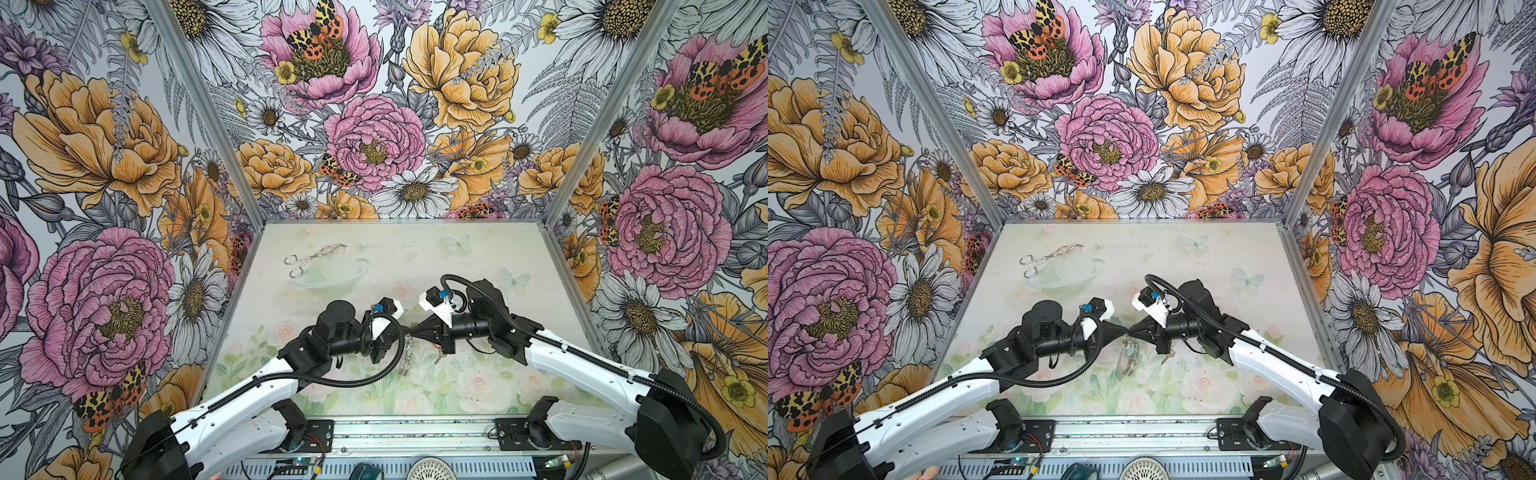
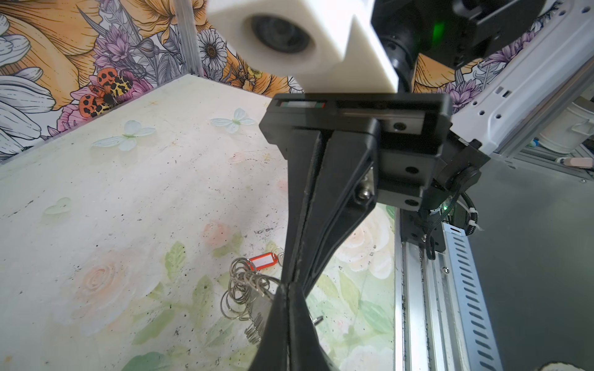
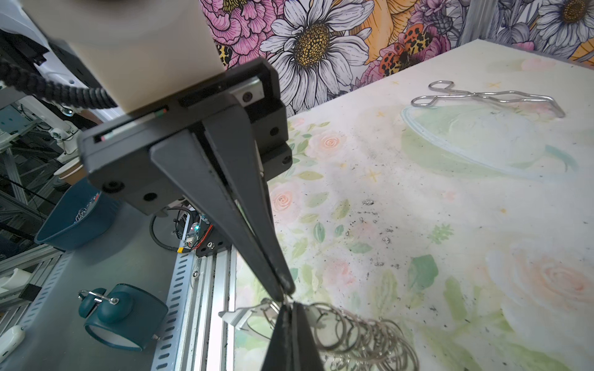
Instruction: Put the keys on the keyring
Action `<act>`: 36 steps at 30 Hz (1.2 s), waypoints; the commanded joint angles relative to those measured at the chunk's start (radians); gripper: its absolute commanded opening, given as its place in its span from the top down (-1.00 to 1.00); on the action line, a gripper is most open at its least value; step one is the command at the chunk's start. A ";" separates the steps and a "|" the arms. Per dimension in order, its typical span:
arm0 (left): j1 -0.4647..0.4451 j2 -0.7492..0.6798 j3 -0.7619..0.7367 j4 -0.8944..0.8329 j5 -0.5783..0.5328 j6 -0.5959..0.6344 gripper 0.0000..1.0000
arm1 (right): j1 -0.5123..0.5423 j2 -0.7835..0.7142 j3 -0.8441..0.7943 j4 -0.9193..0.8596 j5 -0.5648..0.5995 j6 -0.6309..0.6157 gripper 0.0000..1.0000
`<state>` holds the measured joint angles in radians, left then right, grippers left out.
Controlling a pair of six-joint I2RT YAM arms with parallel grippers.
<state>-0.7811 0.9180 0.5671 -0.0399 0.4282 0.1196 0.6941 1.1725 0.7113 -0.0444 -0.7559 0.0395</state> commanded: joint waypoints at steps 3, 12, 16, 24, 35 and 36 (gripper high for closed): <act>0.006 0.030 -0.007 0.006 -0.030 0.044 0.86 | 0.005 -0.016 0.086 -0.119 0.113 0.003 1.00; 0.019 0.049 0.001 -0.027 -0.016 0.066 0.71 | 0.035 0.029 0.196 -0.344 0.223 -0.065 1.00; 0.019 0.053 0.007 -0.031 -0.008 0.064 0.70 | 0.062 0.058 0.235 -0.405 0.271 -0.092 1.00; 0.023 0.047 0.005 -0.025 0.005 0.063 0.67 | 0.093 0.046 0.270 -0.459 0.315 -0.126 1.00; 0.023 0.059 0.017 -0.017 0.079 0.059 0.74 | 0.145 0.041 0.293 -0.465 0.346 -0.146 1.00; 0.023 0.062 0.018 -0.019 0.082 0.058 0.79 | 0.146 0.039 0.294 -0.464 0.350 -0.145 1.00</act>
<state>-0.7670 0.9676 0.5674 -0.0704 0.4675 0.1665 0.8330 1.2266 0.9634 -0.5201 -0.4248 -0.0895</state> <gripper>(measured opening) 0.115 0.047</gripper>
